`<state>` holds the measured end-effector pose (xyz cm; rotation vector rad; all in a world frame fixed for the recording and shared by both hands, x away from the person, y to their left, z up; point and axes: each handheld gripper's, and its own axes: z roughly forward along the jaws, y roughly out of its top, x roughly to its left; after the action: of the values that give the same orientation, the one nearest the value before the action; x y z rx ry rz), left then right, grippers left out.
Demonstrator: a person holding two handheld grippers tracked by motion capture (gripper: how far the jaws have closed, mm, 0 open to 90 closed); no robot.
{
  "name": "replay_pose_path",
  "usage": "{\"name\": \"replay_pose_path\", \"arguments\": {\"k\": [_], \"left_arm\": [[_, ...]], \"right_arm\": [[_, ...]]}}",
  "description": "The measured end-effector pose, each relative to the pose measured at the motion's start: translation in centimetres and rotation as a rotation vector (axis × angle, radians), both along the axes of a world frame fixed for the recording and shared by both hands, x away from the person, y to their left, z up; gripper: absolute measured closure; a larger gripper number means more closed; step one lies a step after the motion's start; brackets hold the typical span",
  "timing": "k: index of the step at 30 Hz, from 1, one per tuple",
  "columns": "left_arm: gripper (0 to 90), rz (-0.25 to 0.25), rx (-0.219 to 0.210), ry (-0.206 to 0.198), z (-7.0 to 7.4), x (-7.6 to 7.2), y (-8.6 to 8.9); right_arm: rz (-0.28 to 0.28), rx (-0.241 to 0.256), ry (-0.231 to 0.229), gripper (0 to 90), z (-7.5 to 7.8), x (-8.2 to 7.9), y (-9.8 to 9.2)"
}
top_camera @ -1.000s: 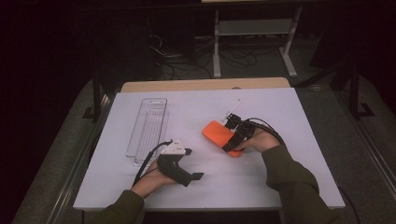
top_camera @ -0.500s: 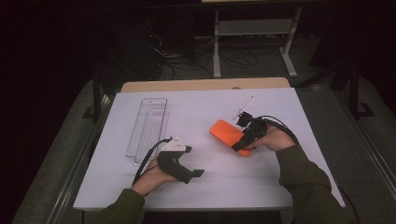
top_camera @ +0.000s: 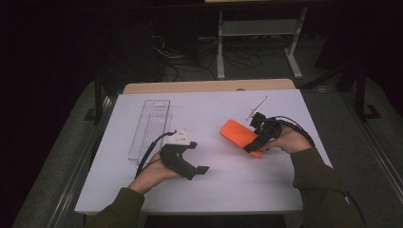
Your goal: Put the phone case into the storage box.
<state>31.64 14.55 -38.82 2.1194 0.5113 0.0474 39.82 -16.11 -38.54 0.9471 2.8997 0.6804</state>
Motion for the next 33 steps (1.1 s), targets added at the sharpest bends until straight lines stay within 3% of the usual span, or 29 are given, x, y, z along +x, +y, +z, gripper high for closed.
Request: {"name": "replay_pose_path", "arguments": {"k": [7, 12, 17, 28, 33], "left_arm": [[0.0, -0.008, 0.029, -0.027, 1.3, 0.7, 0.2], [0.0, 0.001, 0.005, -0.042, 2.9, 2.1, 0.4], [0.0, -0.01, 0.01, -0.056, 3.5, 3.0, 0.4], [0.0, -0.061, 0.004, -0.046, 3.5, 5.0, 0.4], [0.0, -0.081, 0.023, -0.046, 3.3, 5.0, 0.3]], "right_arm": [[0.028, -0.004, -0.006, 15.4, 0.3, -0.2, -0.4], [0.038, 0.0, -0.008, 15.3, 0.5, -0.2, -0.6], [0.056, 0.005, -0.005, 15.4, 0.6, -0.2, -0.6], [0.069, 0.004, 0.001, 15.3, 0.6, -0.3, -0.5], [0.086, -0.005, -0.007, 15.3, 0.5, -0.4, -0.5]]}}
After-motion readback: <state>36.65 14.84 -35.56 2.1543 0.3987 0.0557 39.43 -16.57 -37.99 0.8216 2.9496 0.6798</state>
